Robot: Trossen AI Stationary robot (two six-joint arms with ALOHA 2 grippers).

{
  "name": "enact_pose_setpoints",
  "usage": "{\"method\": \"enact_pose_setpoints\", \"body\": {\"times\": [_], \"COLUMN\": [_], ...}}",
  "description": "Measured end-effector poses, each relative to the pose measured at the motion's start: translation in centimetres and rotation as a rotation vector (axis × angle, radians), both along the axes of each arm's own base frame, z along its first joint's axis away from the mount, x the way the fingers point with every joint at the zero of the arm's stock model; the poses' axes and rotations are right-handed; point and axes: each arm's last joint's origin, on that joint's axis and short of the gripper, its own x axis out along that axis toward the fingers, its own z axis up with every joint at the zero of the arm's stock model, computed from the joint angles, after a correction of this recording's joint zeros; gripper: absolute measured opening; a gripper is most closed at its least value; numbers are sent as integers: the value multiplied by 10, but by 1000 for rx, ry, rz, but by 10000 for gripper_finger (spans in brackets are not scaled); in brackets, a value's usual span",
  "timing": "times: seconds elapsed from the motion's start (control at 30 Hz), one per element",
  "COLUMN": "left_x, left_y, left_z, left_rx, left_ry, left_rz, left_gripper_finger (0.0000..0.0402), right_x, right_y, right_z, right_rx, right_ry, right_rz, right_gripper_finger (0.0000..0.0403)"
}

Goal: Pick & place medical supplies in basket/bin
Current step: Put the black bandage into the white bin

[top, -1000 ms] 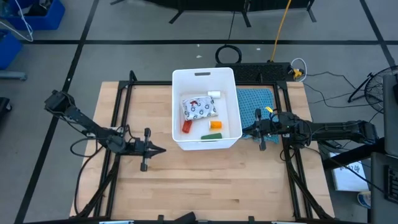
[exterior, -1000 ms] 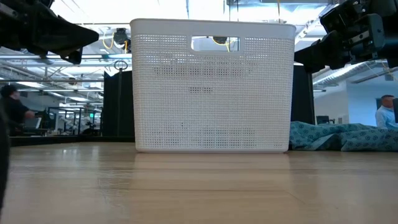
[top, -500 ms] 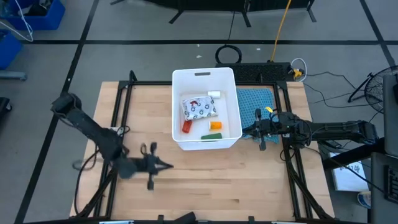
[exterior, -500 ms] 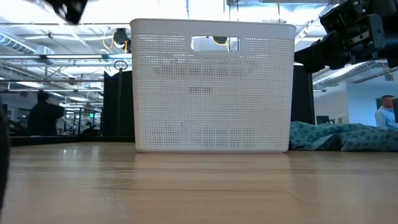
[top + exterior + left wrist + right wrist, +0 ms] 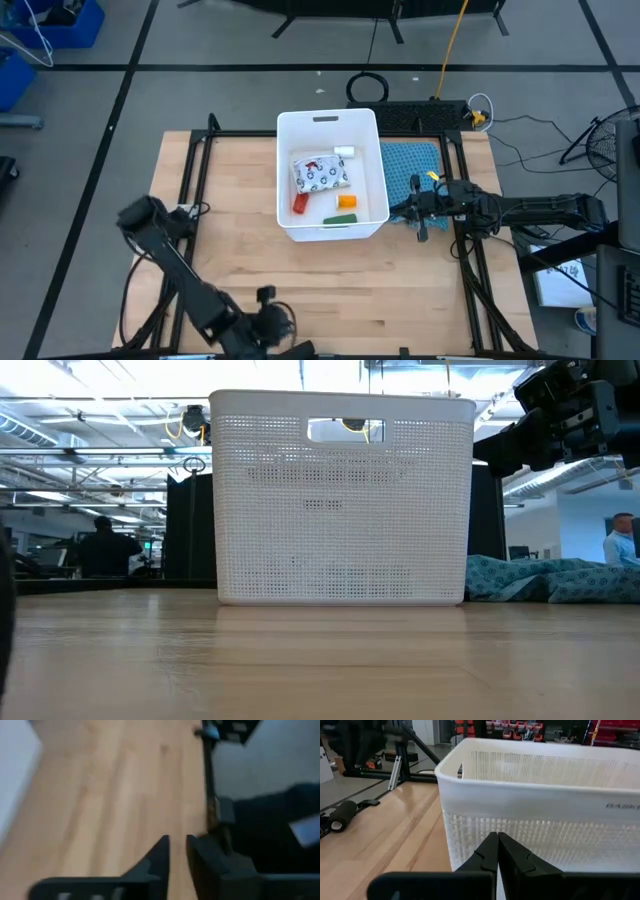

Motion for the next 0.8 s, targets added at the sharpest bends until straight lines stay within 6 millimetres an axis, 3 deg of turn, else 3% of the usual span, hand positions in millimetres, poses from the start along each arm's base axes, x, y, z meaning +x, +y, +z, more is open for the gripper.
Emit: {"method": "enact_pose_setpoints", "body": {"times": [0.23,0.47,0.6,0.8], "left_x": [27,45,48,50], "left_y": [-28,-29,-23,-22], "left_z": [-18,-48,-52,-52], "left_rx": [-117,-216,-229,-273], "left_ry": [151,343,399,428], "left_rz": [-71,-73,-29,-29], "left_gripper_finger": [225,363,396,381], "right_x": [0,0,0,0], "right_y": [0,0,0,0], "right_z": [3,3,3,3], "right_rx": [-28,-49,-50,-49], "right_ry": [-29,-34,-36,-36], "right_rz": [2,2,1,1], "right_gripper_finger": [0,0,0,0]}}
